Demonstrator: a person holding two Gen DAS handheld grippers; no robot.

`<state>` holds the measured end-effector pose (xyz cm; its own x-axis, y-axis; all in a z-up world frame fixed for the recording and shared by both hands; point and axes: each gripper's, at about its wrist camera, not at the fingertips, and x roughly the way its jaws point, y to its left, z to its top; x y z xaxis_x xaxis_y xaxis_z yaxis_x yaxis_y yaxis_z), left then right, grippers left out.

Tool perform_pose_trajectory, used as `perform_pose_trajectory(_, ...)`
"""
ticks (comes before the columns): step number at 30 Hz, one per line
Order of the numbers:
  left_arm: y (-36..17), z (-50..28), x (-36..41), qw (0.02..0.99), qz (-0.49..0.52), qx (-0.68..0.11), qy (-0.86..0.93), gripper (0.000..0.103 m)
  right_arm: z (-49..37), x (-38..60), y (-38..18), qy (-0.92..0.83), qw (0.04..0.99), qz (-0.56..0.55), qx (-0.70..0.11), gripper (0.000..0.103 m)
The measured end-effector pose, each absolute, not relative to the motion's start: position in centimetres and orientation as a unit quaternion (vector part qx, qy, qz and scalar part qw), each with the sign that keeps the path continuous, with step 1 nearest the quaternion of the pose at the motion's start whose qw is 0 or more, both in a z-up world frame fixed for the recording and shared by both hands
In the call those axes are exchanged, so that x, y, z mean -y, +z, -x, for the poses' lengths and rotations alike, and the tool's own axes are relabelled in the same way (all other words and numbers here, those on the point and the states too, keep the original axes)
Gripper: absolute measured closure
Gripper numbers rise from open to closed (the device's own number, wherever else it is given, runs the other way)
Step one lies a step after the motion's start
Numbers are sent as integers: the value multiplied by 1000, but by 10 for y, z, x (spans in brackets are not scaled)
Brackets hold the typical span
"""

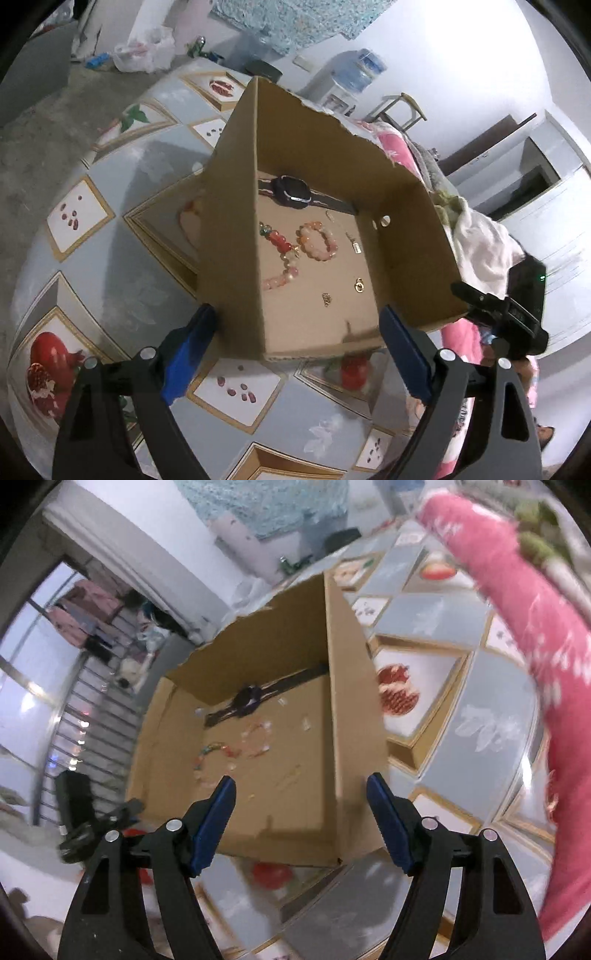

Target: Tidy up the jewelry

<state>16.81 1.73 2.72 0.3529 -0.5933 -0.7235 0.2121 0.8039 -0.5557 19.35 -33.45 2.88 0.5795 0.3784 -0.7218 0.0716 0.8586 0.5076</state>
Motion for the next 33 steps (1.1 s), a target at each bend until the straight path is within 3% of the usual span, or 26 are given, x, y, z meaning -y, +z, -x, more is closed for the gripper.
perform_pose_trajectory(27, 40, -83, -33, 825, 187, -480, -231, 16, -109, 301, 23, 46, 872, -235, -427, 33)
perform_pose_trajectory(33, 69, -47, -39, 889, 139, -387, -199, 14, -72, 303, 39, 3, 906, -222, -359, 33)
